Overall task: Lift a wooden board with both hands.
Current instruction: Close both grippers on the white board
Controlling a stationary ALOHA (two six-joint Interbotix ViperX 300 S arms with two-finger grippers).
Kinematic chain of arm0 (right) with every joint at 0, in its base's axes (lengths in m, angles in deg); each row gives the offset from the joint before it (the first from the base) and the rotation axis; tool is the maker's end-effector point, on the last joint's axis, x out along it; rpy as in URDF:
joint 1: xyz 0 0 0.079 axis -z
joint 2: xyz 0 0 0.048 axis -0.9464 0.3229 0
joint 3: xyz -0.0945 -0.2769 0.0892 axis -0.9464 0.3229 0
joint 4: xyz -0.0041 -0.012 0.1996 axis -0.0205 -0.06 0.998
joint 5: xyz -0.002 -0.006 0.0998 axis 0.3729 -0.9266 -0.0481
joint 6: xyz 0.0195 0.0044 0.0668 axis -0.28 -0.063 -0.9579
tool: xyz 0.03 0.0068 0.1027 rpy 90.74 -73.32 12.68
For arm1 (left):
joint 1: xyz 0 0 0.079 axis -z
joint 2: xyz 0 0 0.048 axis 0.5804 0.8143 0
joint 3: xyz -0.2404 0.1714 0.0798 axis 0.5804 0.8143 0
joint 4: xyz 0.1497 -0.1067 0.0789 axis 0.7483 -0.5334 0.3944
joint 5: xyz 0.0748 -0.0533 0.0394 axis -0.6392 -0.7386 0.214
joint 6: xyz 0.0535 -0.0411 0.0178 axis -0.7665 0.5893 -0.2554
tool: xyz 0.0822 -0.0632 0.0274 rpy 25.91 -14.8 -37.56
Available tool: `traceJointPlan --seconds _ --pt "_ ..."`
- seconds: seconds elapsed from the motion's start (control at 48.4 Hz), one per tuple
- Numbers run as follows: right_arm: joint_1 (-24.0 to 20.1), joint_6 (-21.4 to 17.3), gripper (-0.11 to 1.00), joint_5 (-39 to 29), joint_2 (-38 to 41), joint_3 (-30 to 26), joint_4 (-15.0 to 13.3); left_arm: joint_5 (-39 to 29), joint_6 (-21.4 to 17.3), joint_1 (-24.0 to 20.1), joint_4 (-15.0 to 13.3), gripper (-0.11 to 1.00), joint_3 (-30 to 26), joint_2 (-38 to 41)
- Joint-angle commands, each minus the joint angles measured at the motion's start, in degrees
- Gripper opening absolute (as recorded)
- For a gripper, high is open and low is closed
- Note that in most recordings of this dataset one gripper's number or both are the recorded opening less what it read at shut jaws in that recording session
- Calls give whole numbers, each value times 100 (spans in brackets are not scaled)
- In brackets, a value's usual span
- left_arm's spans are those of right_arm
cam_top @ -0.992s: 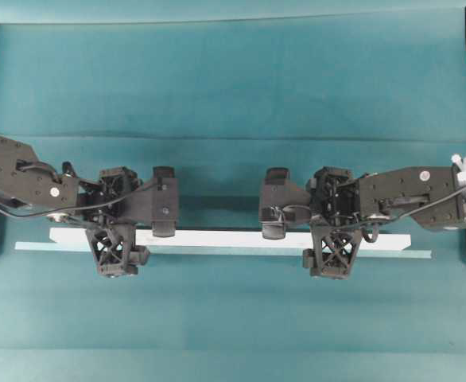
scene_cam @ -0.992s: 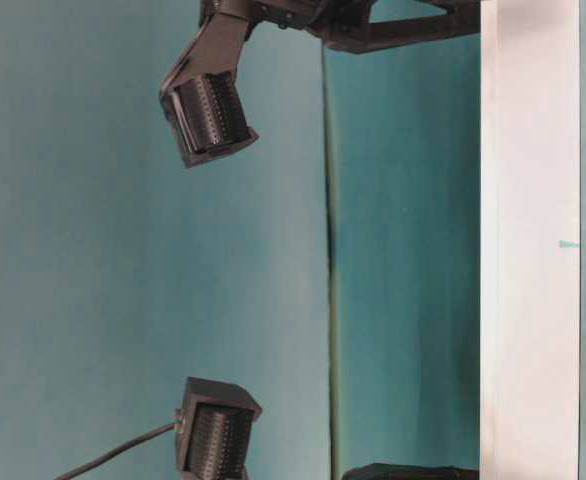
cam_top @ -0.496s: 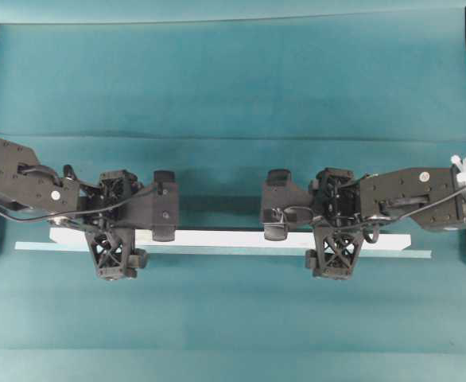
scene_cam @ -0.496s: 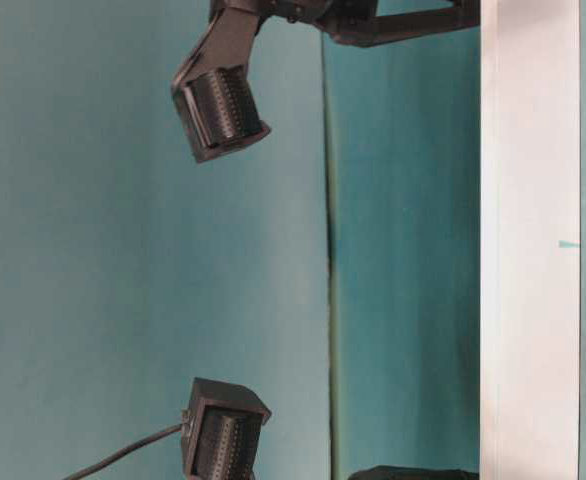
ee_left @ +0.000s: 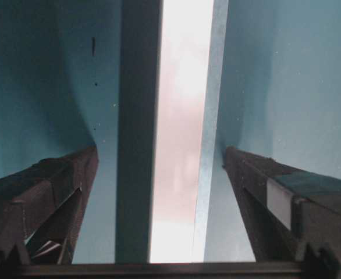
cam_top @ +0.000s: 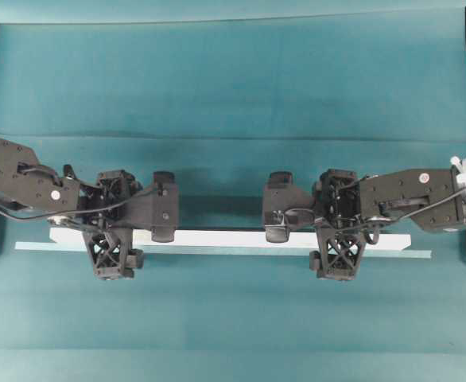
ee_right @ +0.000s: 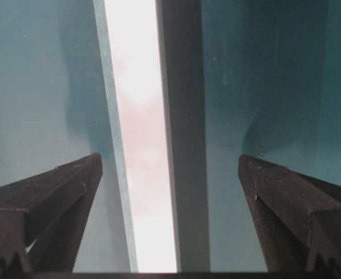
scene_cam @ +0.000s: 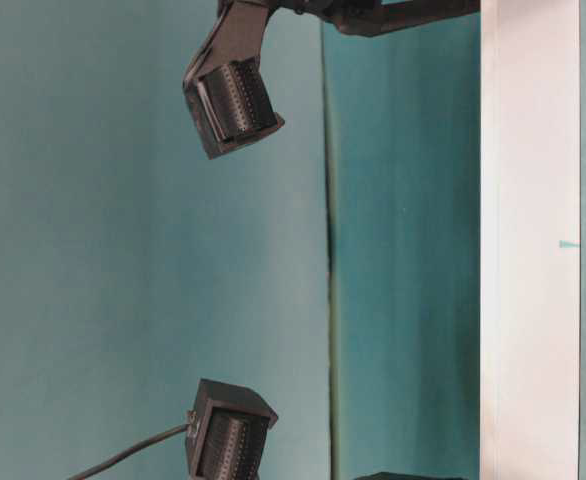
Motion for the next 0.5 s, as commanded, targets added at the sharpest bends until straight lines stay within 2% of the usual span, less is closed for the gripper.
traceJointPlan --seconds 0.0,0.186,0.289,0.331,0.475 --pt "-9 35 95 0 35 -9 -9 26 -9 9 9 94 -79 -79" --pt "-9 -9 93 26 35 -26 -18 18 0 9 9 93 -79 -79" --pt "-18 -44 88 0 53 -44 -9 18 9 18 9 86 -88 -88" --pt "-18 -53 81 -9 53 -53 0 9 9 44 9 77 -88 -88" --pt "-18 -35 42 -44 79 -105 9 -97 44 44 18 34 -132 -105"
